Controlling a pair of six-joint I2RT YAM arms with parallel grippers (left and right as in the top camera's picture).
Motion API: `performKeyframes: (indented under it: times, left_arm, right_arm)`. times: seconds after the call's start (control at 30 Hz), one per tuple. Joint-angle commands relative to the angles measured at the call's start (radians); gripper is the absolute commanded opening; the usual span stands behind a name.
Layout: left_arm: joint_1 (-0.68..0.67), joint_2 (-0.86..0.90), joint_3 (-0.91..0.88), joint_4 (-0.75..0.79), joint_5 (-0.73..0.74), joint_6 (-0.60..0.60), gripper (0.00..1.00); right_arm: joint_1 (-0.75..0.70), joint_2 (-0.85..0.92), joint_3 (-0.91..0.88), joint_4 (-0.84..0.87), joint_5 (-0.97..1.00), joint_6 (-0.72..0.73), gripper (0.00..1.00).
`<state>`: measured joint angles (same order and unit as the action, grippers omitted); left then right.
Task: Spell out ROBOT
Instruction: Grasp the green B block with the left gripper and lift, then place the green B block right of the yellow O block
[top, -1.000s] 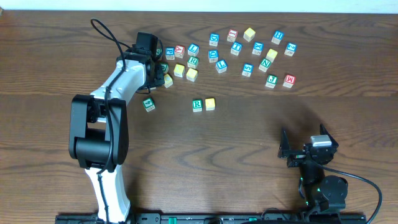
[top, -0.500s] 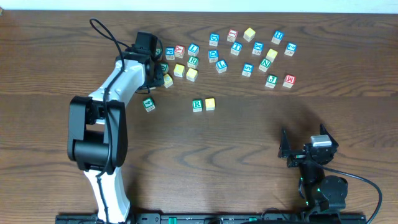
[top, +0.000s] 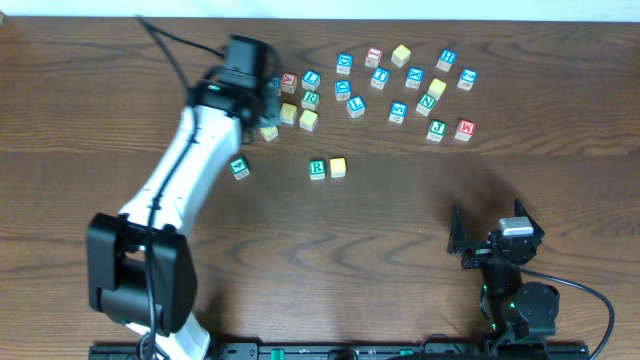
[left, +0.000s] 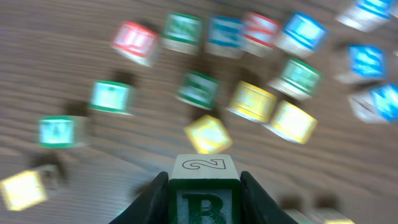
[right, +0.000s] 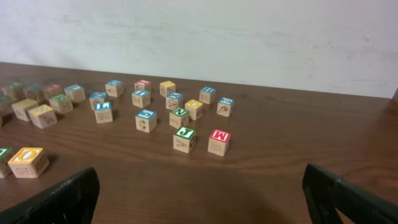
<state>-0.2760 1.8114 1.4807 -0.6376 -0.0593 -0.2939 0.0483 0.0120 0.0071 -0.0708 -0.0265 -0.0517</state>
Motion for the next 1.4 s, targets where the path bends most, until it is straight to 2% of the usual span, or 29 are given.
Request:
performKeyframes:
  times: [0.0, 0.17, 0.4, 0.5, 0.73, 1.37]
  left_arm:
    - [-0.125, 0.006, -0.004, -0.011, -0.005, -0.058, 0.29]
    - [-0.265, 0.027, -0.004, 0.011, -0.005, -0.137, 0.29]
    - [-0.414, 0.092, -0.004, 0.068, -0.005, -0.14, 0.29]
    - [-0.444, 0.129, -0.004, 0.088, -0.005, -0.18, 0.29]
    - [-0.46, 0.215, -0.004, 0.131, -0.005, -0.259, 0.29]
    - [-0.451, 0.283, -0.004, 0.166, -0.035, -0.262, 0.3]
  right_arm:
    - [0.006, -0.005, -0.002, -0.004, -0.002, 0.013, 0.99]
    - [0.006, -0.005, -0.002, -0.004, -0.002, 0.013, 0.99]
    - [0.006, -0.005, -0.002, -0.004, -0.002, 0.013, 0.99]
    - [0.006, -0.005, -0.002, -0.004, -0.002, 0.013, 0.99]
    - [0.006, -0.005, -0.002, -0.004, -0.002, 0.013, 0.99]
    - [0.006, -0.005, -0.002, -0.004, -0.002, 0.013, 0.99]
